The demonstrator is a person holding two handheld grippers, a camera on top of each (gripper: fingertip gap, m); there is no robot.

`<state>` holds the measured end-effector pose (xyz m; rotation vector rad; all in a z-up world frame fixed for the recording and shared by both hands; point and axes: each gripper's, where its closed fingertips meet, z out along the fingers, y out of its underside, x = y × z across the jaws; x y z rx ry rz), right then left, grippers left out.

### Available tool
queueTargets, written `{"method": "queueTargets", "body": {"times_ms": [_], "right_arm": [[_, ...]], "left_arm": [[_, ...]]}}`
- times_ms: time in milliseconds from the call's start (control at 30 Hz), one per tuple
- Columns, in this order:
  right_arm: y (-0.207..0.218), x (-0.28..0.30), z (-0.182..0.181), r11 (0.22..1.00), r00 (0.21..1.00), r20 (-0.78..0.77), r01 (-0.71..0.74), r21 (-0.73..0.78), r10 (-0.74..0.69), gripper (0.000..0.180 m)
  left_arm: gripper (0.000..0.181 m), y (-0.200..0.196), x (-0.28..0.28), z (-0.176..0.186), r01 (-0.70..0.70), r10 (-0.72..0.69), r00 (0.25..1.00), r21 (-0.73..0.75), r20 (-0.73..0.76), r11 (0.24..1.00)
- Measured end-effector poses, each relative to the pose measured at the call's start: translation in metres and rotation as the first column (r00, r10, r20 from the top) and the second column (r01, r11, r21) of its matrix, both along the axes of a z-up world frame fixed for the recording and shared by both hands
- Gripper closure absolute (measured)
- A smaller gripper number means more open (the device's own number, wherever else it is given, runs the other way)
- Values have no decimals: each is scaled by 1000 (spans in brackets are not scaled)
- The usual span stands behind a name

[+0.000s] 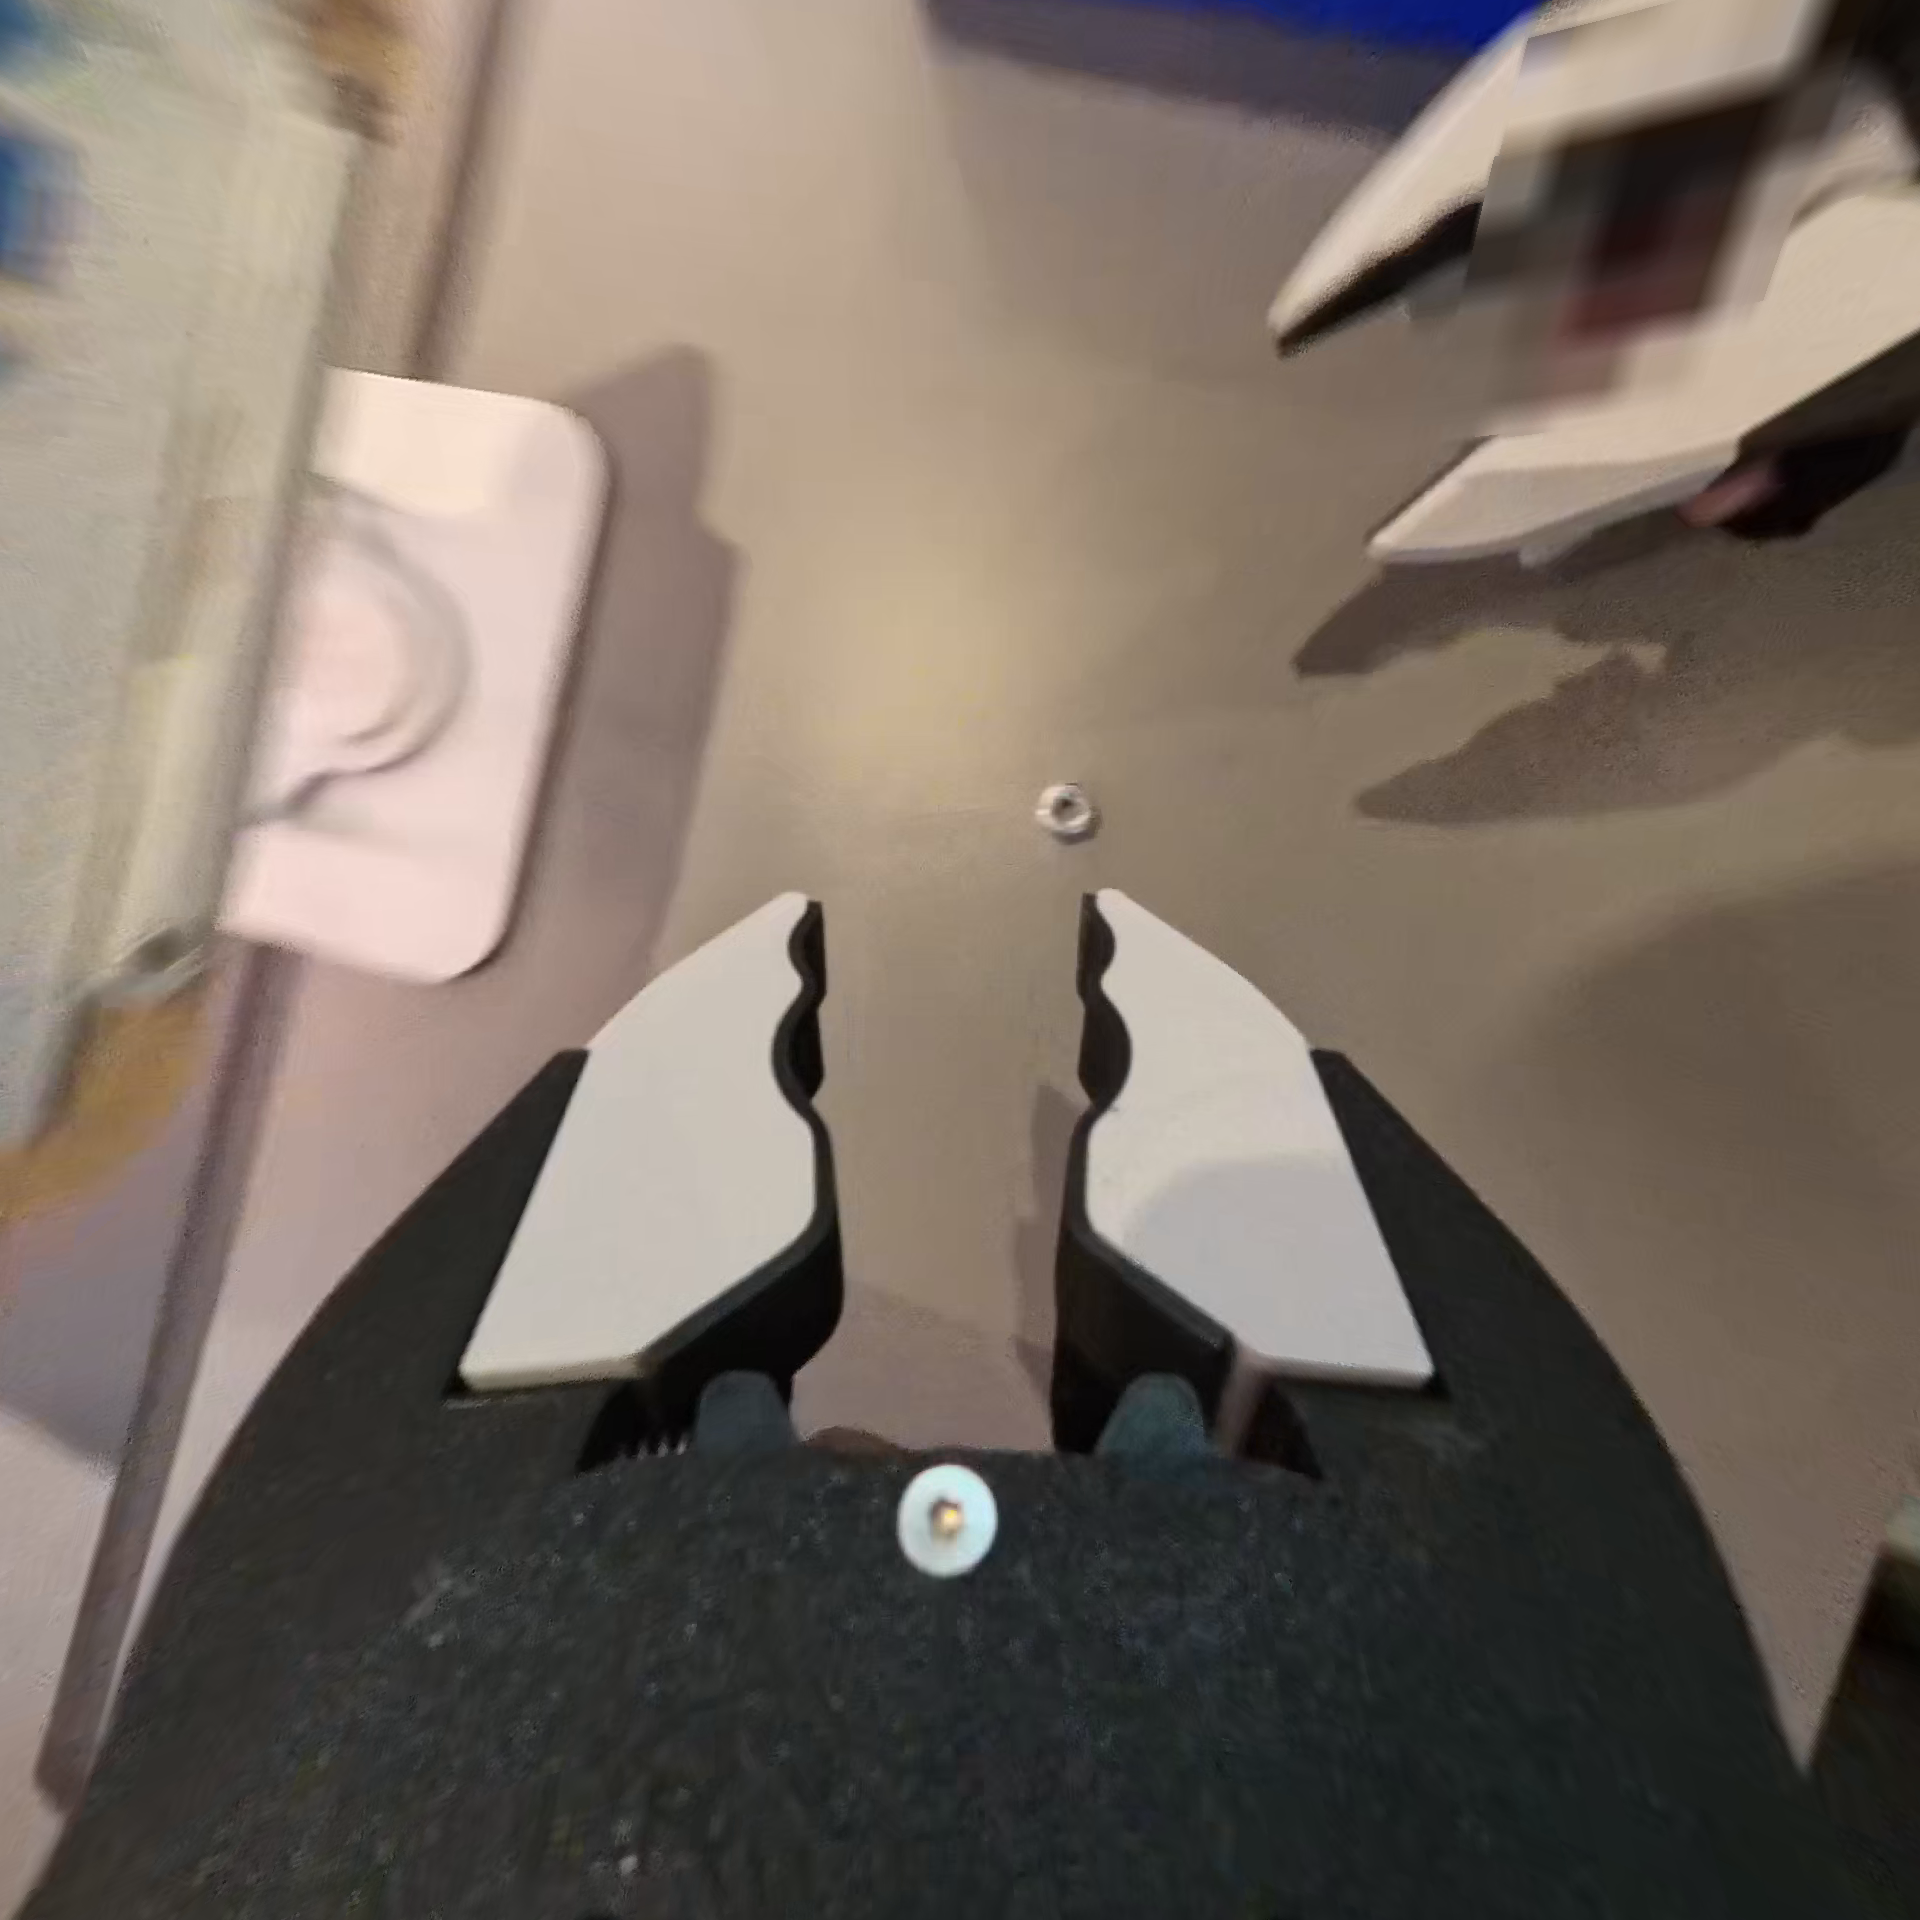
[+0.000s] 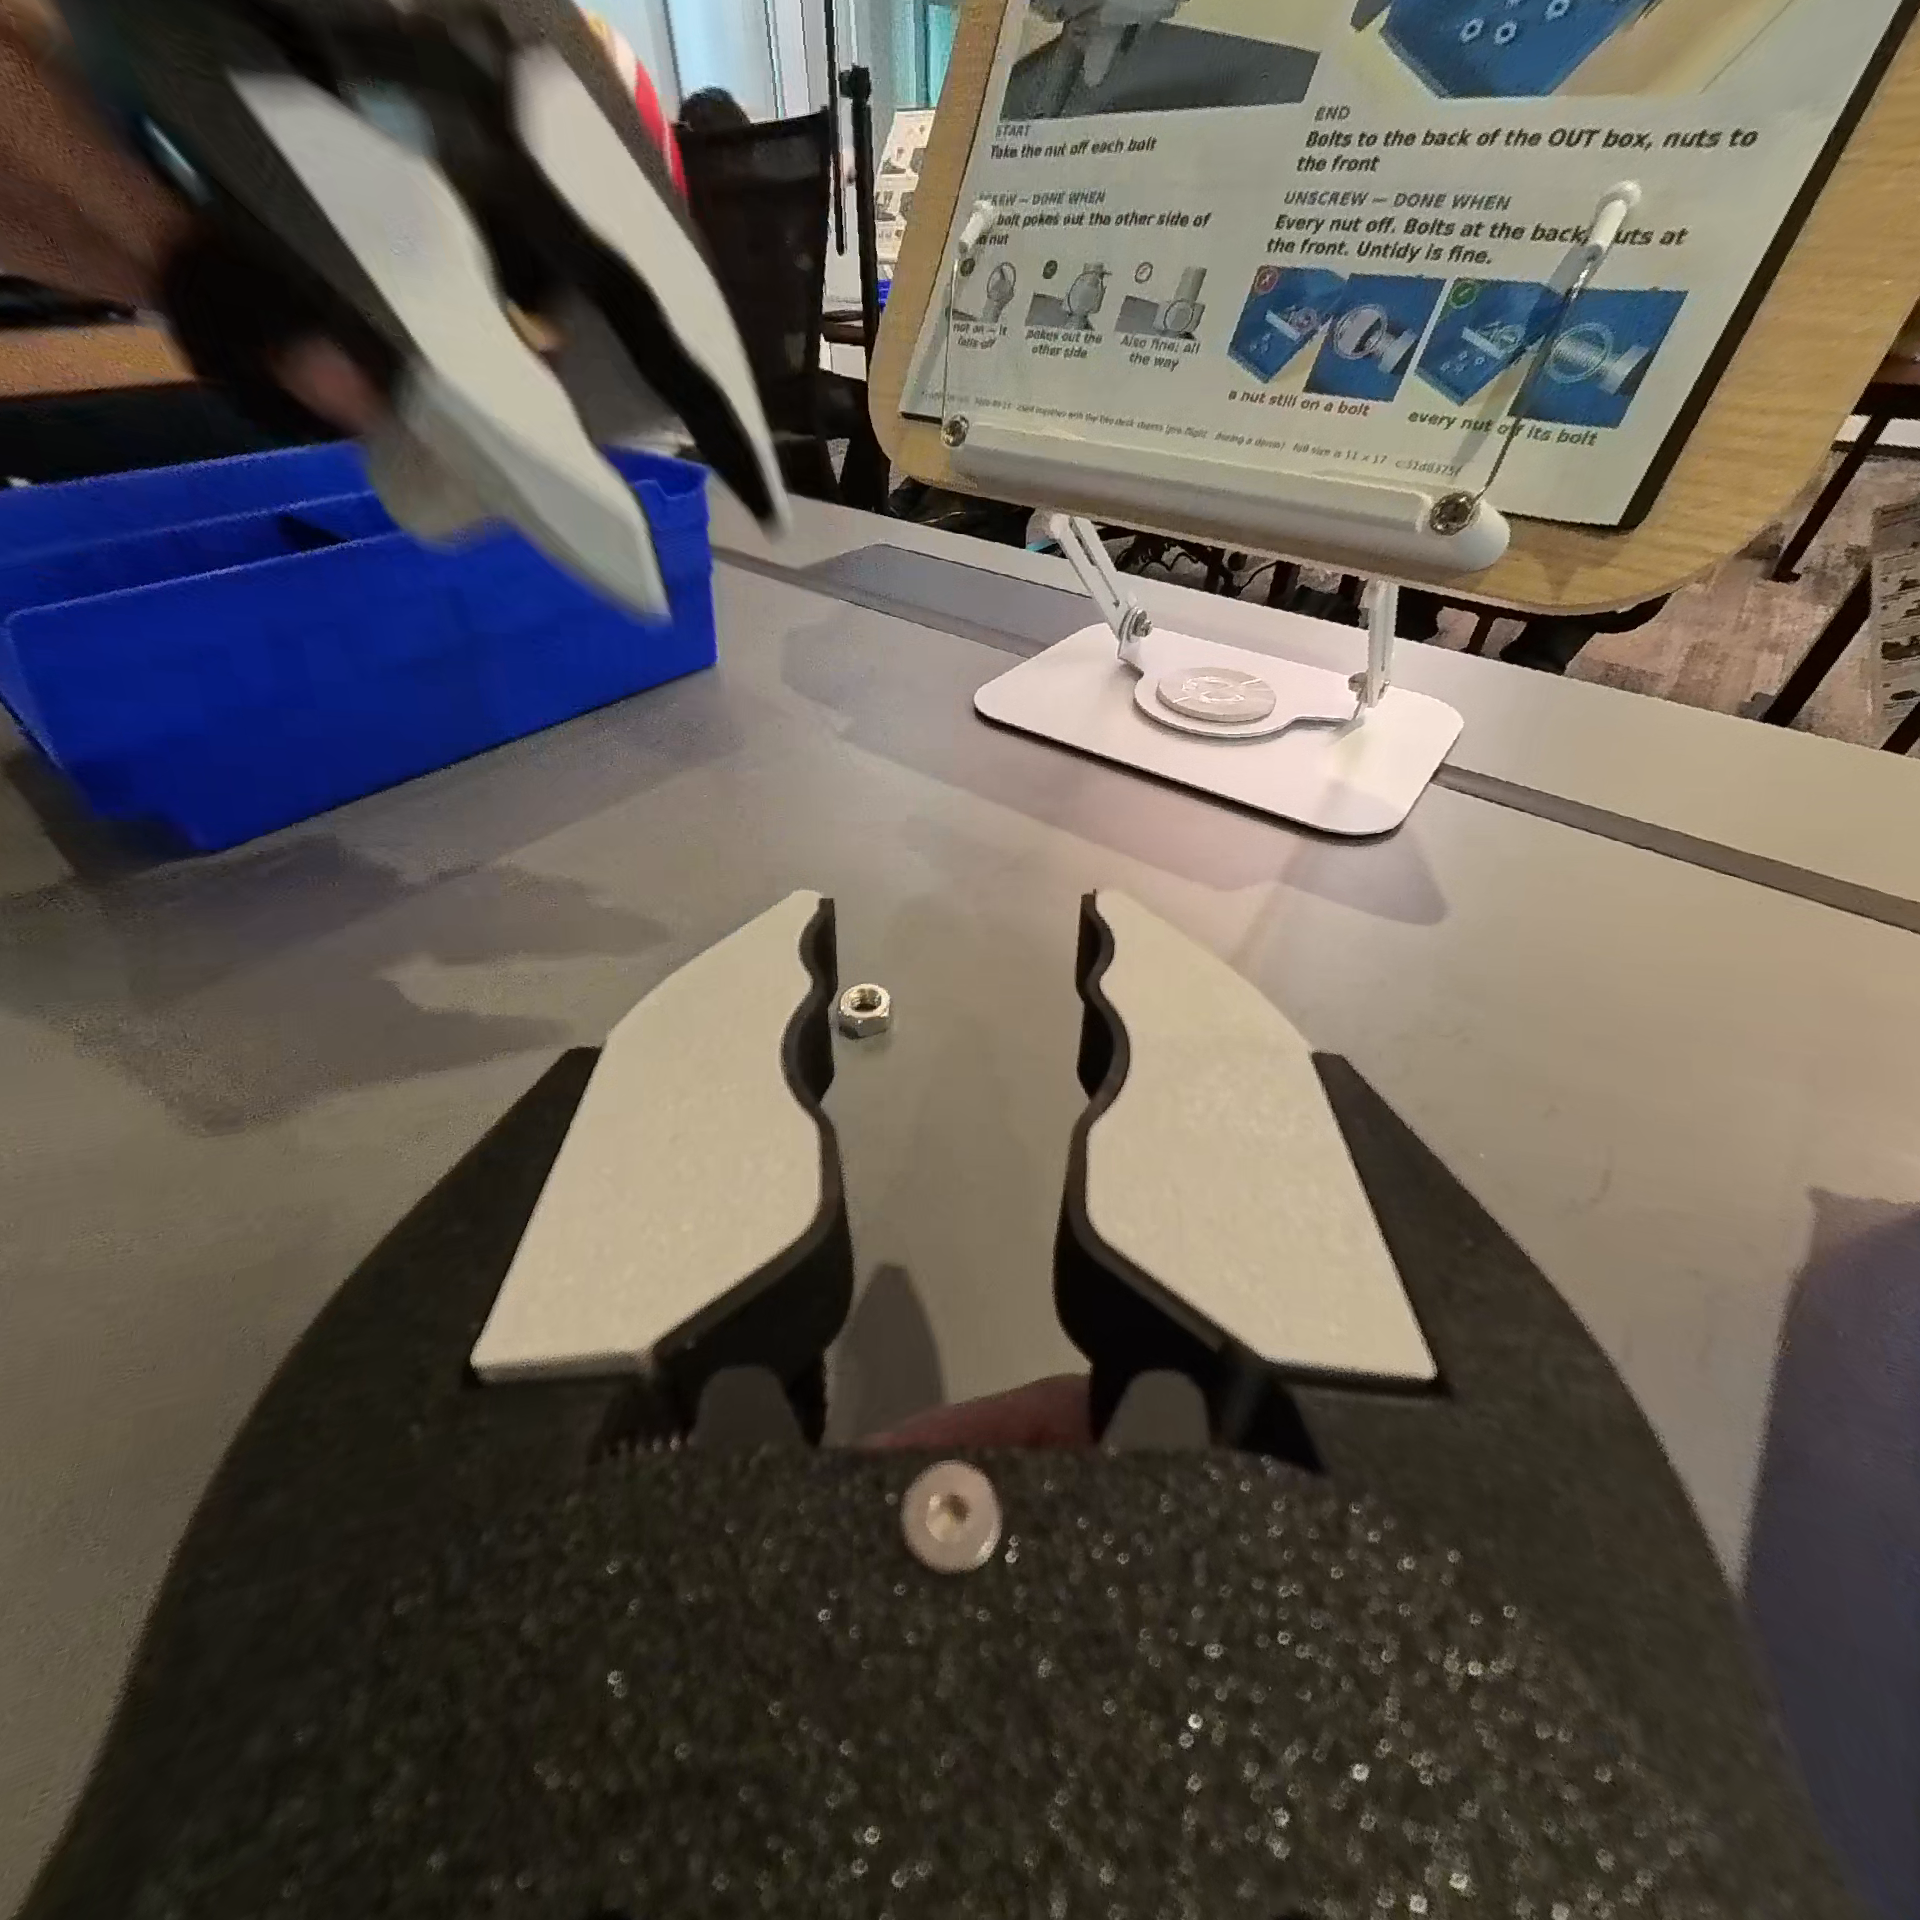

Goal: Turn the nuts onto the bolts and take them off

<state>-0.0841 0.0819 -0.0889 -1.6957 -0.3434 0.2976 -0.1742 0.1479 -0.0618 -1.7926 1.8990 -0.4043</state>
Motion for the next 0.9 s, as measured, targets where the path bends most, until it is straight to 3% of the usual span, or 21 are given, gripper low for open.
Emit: {"method": "queueTargets", "body": {"times_ms": [67,167,233,300,633,800,900], "right_arm": [[0,0,-2,1000,1000,1,2,-6,-2,136],[-1,-3,-3,1000,1000,-6,-9,-13,9,136],[-1,-4,-4,1000,1000,-10,-18,-21,18,137],[-1,-6,-3,999,1000,-16,-27,-19,26,137],[-3,-17,-4,995,996,-8,-92,-32,92,136],[-2,-21,-5,991,992,-23,-127,-42,126,136],[0,-21,-3,990,990,-46,-136,-43,134,136]], "left_arm": [[134,11,-38,39,-137,126,981,71,150,988],[134,22,-106,74,-390,338,872,85,353,917],[136,18,-146,77,-485,425,792,30,437,874],[136,13,-178,69,-524,463,759,9,458,851],[133,46,-284,33,-602,564,774,61,287,796],[134,89,-312,22,-537,530,843,135,90,833],[132,118,-318,8,-417,434,896,159,-95,895]]}}
